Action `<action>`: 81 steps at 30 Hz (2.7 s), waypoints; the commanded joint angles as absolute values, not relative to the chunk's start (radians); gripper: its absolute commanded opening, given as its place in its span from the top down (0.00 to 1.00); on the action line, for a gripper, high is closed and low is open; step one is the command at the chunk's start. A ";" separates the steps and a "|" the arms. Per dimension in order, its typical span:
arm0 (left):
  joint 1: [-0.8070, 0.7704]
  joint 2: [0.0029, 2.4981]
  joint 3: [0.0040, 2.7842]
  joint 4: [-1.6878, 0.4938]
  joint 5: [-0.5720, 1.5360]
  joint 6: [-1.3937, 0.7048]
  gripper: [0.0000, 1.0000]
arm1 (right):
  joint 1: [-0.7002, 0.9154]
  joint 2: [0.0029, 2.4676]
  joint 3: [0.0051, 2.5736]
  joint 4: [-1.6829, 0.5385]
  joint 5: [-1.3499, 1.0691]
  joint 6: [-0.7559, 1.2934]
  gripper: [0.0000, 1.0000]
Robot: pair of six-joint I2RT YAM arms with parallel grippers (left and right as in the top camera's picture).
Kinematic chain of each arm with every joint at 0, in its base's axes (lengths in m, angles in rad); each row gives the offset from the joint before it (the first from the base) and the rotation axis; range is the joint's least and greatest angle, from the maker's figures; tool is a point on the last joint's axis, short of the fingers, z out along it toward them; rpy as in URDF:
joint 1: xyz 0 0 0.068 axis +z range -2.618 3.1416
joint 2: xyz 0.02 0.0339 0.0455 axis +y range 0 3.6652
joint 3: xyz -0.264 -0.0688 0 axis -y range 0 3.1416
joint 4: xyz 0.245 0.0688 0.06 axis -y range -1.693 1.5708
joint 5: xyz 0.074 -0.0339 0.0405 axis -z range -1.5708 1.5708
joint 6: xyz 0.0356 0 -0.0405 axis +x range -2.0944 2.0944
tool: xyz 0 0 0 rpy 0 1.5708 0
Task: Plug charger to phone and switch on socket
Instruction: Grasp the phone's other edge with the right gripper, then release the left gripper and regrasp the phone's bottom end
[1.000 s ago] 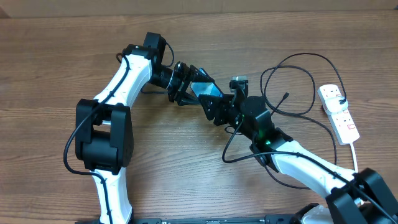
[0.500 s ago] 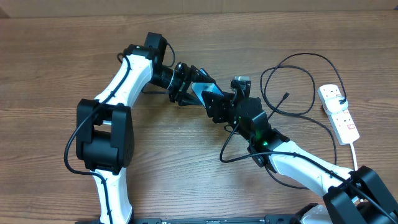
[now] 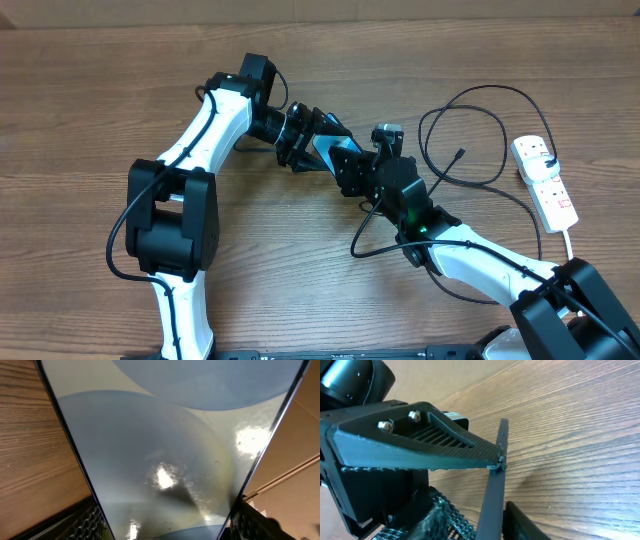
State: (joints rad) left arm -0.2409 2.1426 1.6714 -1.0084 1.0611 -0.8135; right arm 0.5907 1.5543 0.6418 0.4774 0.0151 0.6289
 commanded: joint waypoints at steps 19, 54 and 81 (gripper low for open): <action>-0.248 2.138 1.692 -1.005 1.035 -0.824 0.47 | 0.596 1.560 0.660 0.476 -0.086 0.659 0.88; -0.040 1.762 1.800 -1.025 0.775 -0.376 0.00 | 0.593 1.560 0.659 0.462 -0.347 1.435 0.96; -0.032 1.215 1.692 -1.577 -0.041 -0.592 0.00 | 0.594 1.560 0.659 0.478 -0.591 1.788 0.96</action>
